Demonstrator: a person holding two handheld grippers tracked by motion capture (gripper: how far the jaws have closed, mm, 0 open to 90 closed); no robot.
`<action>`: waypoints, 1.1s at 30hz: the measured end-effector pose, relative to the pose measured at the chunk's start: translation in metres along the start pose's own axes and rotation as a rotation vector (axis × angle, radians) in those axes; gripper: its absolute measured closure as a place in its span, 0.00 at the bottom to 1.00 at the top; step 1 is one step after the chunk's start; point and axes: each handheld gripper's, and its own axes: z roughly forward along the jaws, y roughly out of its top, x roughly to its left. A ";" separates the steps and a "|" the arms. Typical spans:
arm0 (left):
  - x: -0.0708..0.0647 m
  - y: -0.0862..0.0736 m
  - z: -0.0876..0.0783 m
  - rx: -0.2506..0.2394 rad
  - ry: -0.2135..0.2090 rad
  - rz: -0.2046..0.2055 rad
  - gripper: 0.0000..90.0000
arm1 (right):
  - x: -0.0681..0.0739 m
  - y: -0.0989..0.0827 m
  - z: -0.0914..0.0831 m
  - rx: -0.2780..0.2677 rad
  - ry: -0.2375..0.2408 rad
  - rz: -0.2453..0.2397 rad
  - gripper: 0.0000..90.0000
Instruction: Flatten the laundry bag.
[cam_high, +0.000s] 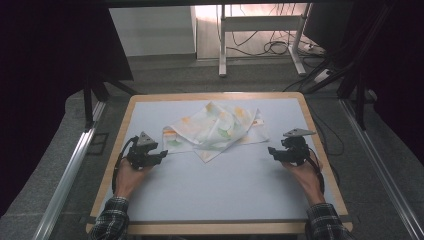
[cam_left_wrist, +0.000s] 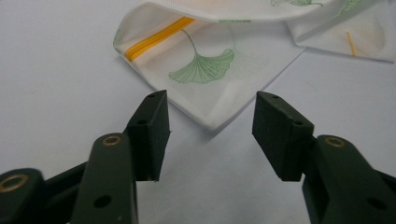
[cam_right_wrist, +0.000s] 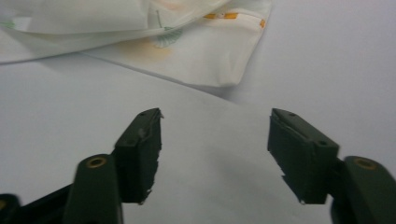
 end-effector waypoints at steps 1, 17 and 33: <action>0.000 0.002 0.003 0.000 -0.007 0.001 0.53 | -0.001 0.001 0.002 0.002 -0.007 -0.001 0.45; 0.005 0.005 0.017 0.028 -0.023 0.019 0.56 | -0.010 0.025 0.043 0.016 -0.007 -0.022 0.57; 0.003 0.003 0.027 0.098 -0.055 0.013 0.66 | -0.012 0.030 0.065 0.101 0.021 -0.029 0.81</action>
